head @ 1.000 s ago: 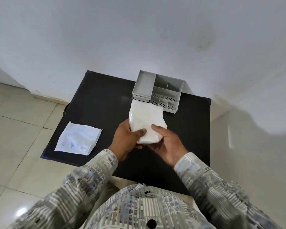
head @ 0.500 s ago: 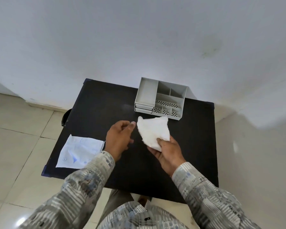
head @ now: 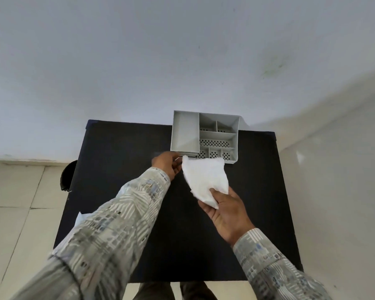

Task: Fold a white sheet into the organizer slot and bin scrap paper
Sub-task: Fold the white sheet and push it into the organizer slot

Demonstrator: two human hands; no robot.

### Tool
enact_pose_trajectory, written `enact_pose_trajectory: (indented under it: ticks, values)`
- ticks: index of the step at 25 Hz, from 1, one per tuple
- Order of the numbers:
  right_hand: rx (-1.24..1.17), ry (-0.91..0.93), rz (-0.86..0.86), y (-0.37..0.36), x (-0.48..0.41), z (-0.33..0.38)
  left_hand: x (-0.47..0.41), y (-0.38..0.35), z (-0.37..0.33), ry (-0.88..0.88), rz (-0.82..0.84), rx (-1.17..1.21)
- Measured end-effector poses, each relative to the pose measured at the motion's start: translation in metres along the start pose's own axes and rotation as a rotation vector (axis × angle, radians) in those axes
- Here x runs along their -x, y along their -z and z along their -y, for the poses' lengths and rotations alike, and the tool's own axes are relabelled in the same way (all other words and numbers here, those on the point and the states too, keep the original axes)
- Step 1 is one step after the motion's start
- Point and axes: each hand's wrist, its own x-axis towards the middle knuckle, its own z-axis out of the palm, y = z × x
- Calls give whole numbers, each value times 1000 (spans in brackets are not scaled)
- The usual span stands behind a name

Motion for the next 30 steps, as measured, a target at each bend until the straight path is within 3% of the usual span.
enact_pose_trajectory:
  ticks: [1,3,5,7,15,24,30]
  values:
    - [11,5,6,-3,0,-1,-7,-1,-4,89,46,109]
    - [30,22,21,-8,-2,-4,-17,-8,0,80,7,-101]
    - [29,39,34,-13,-2,-5,-11,-15,-5,100,-18,164]
    - [23,57,44,-17,-3,-3,-2,-15,-5,62,-128,52]
    - [70,69,17,-24,-2,1,17,19,32,134,6,-152]
    - [67,61,12,-27,6,1,16,47,47,160,56,-201]
    - [64,58,9,-20,6,-1,7,42,39,117,5,-270]
